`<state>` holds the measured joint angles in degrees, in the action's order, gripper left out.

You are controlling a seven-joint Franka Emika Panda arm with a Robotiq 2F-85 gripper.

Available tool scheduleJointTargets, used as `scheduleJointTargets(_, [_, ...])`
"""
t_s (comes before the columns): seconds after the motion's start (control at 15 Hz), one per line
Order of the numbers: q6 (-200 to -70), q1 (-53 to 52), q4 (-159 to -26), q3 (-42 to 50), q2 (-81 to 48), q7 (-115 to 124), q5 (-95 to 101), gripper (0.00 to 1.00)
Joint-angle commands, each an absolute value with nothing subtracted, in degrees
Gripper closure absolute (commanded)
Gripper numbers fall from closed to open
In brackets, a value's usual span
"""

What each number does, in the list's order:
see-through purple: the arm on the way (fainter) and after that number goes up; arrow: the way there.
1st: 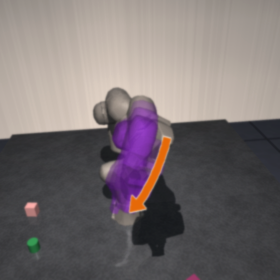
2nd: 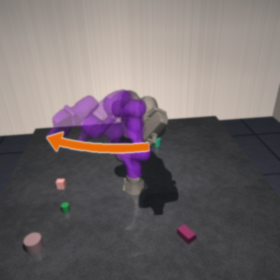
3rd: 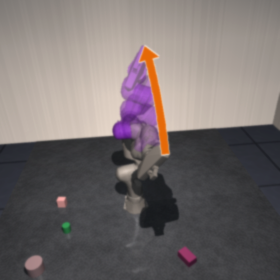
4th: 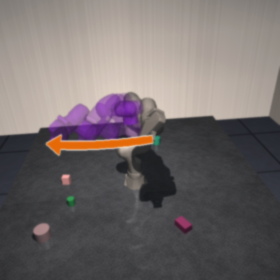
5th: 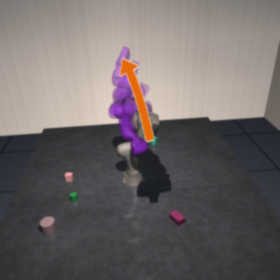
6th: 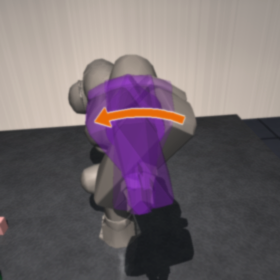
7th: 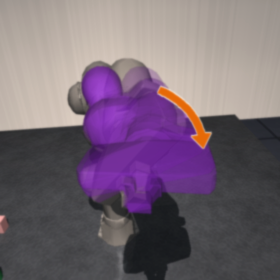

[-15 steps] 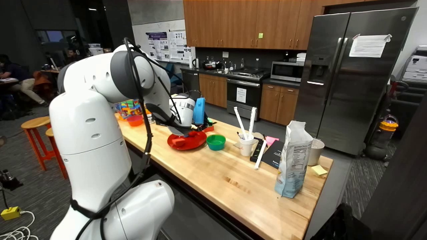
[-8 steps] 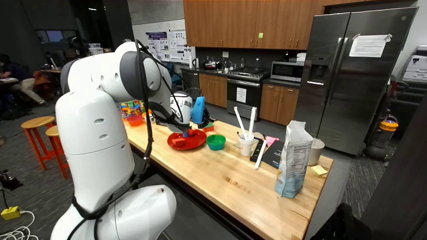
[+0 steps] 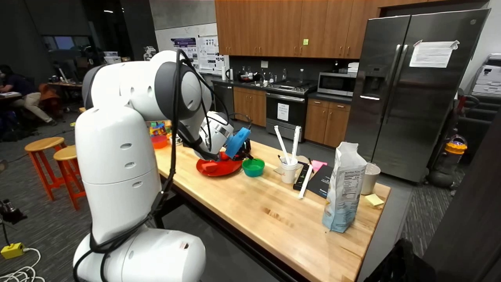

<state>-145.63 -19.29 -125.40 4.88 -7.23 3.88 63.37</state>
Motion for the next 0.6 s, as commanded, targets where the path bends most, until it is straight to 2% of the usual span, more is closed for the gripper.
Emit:
scheduleJointTargets(0.0, [-149.83,-12.41,-127.69,-0.53,-5.49,3.07,52.87,0.99])
scheduleJointTargets(0.53, [-161.32,-8.15,-129.82,-6.84,-7.04,-5.97,16.18,0.99])
